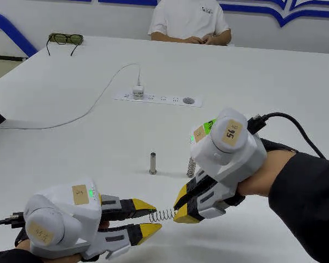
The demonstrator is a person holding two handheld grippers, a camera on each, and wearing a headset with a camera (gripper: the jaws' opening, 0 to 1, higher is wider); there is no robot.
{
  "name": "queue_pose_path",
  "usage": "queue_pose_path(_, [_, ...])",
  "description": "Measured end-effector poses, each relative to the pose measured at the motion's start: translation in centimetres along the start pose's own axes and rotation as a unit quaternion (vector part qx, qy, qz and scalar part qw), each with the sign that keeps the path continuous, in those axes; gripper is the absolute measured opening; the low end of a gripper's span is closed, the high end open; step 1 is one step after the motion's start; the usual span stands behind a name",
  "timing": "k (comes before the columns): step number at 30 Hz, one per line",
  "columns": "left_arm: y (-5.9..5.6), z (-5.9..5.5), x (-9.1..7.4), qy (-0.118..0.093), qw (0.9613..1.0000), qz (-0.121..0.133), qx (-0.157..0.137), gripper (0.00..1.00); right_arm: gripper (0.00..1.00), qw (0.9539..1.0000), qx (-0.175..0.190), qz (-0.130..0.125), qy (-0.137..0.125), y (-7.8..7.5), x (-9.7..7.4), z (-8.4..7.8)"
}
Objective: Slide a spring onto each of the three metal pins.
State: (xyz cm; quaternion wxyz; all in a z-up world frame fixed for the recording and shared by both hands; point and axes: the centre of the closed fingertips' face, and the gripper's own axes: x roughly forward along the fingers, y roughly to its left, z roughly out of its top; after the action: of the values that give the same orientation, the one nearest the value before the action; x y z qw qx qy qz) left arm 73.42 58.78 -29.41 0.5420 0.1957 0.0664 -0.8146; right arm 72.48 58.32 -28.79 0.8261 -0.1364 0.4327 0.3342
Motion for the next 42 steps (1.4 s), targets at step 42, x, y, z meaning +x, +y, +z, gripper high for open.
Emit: queue_pose_path(42, [0.2,0.5,0.6,-0.015,0.9998,0.002,-0.016,0.11,0.12,0.9983,-0.049,-0.024,-0.02,0.3,-0.6,4.5])
